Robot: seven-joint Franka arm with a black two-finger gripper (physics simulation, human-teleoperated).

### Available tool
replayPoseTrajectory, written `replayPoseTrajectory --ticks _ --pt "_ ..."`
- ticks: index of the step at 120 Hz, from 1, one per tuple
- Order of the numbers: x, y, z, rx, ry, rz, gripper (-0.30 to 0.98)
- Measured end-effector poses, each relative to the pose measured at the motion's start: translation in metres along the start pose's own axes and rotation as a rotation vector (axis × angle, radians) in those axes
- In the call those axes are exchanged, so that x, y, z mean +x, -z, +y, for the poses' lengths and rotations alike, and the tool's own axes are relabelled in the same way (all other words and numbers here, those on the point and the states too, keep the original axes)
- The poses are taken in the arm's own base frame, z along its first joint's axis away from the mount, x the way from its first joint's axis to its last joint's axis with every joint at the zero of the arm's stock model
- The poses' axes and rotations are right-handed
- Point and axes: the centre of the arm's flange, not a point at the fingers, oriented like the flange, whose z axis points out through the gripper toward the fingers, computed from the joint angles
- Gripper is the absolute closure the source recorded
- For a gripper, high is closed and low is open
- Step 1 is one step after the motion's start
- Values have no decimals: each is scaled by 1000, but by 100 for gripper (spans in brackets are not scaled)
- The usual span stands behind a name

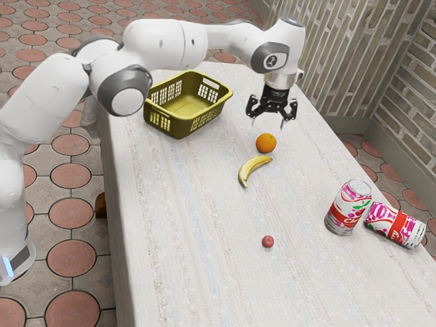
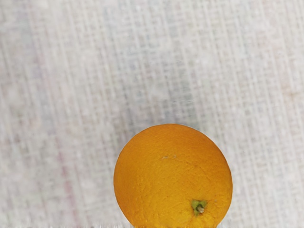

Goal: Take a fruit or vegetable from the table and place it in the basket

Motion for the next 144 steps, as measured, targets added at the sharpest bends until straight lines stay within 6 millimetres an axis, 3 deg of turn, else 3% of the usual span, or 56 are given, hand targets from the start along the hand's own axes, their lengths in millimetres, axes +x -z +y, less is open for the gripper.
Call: replayPoseTrajectory --ticks 22,51,92,144 --pt "-6 -29 8 26 11 -12 0" --pt "-12 -53 13 49 21 -16 0" --pt "2 -41 12 22 47 7 0" --pt "11 -67 16 30 57 11 0"
